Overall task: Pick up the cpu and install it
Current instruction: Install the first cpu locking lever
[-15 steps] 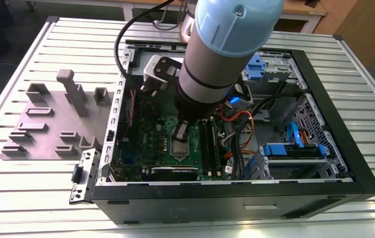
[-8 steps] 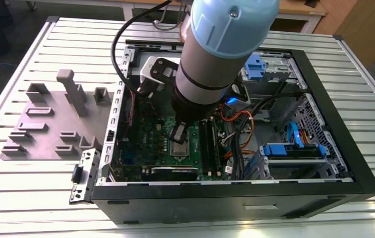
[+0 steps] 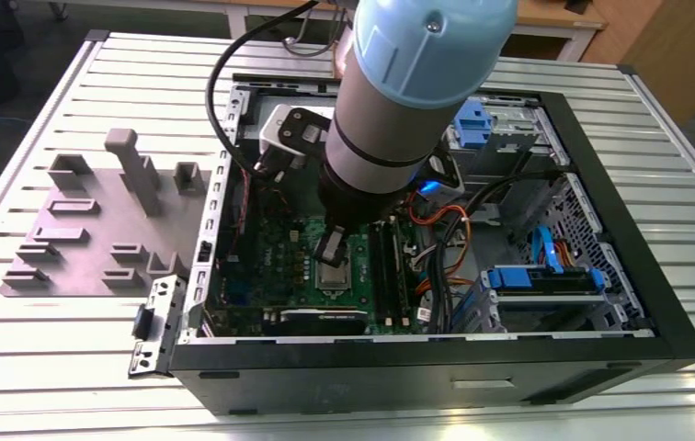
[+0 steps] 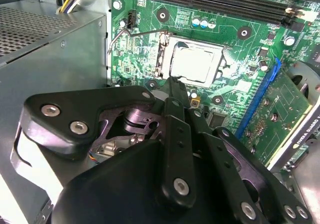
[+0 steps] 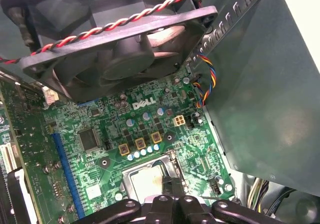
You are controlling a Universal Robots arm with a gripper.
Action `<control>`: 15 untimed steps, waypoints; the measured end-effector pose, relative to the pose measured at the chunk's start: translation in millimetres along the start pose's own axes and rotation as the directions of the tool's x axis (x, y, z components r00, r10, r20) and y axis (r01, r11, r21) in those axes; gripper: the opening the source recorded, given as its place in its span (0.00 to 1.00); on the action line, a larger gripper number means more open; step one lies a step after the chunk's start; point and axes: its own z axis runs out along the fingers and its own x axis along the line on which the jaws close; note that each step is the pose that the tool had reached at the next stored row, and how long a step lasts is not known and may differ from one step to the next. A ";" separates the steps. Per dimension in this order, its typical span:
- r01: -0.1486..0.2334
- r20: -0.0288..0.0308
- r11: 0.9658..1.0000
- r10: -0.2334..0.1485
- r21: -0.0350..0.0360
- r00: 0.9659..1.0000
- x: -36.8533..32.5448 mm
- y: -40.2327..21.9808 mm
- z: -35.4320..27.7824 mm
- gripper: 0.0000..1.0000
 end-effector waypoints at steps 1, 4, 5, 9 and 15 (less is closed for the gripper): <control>0.000 0.000 1.000 0.000 0.000 1.000 0.0 0.0 0.0 0.11; 0.000 0.000 1.000 0.000 0.000 1.000 -0.4 -0.9 -0.1 0.11; 0.000 0.000 1.000 0.000 0.000 1.000 -0.7 -1.8 -0.2 0.11; 0.000 0.000 1.000 0.000 0.000 1.000 -2.3 -5.8 -0.6 0.11; 0.000 0.000 1.000 0.000 0.000 1.000 -2.5 -6.3 -0.7 0.11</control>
